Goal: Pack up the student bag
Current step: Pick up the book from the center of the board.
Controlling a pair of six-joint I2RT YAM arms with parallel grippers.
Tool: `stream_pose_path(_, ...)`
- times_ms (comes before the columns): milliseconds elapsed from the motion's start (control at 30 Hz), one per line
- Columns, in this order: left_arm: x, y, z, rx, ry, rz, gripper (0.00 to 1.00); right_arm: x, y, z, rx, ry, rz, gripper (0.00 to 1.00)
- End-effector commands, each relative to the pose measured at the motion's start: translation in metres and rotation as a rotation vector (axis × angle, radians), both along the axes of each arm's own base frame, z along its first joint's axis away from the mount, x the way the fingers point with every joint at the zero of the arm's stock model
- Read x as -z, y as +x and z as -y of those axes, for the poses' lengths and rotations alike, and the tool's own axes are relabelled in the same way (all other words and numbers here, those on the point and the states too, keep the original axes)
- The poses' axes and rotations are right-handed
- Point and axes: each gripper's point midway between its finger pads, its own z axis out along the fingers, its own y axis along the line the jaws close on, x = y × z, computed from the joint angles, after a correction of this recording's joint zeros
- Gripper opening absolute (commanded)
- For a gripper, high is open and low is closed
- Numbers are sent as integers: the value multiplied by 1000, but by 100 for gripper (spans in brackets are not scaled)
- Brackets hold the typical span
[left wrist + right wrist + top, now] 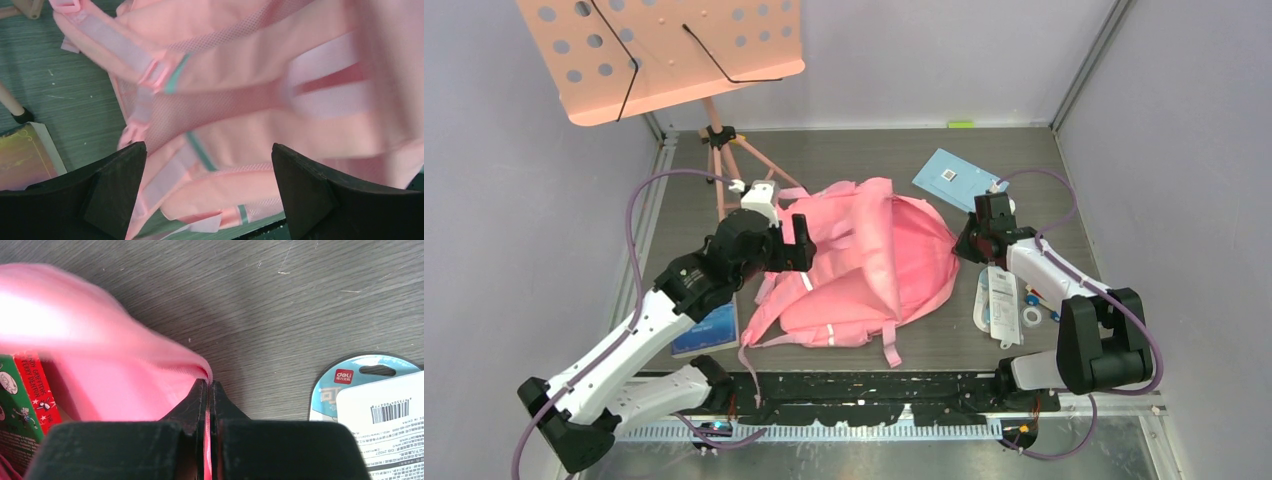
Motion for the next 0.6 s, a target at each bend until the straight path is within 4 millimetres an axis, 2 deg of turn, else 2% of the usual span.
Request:
stream_pose_path(0,-13,-2,13,86,-42,9,100,-20,18,25,82,-67,96,3)
stream_pose_path(167,-45,10,60,210,-186,44,100,-21,15,25,80,-63,100,3)
stream_pose_path(233,-45,17,58,187,-155,44,100,-21,13,25,82,-65,99,3)
stream_pose_path(300,-27,27,30,52,-45,5,100,-22,12,26,84,-64,99,3)
stream_pose_path(400,23,30,-33,-183,113,-143,100,-21,11,25,88,-58,99,3)
stream_pose_path(500,67,28,-90,-394,177,-259,100,-22,11,24,85,-54,103,3)
stream_pose_path(567,84,25,-118,-509,218,-281,100,-22,11,23,82,-50,105,3)
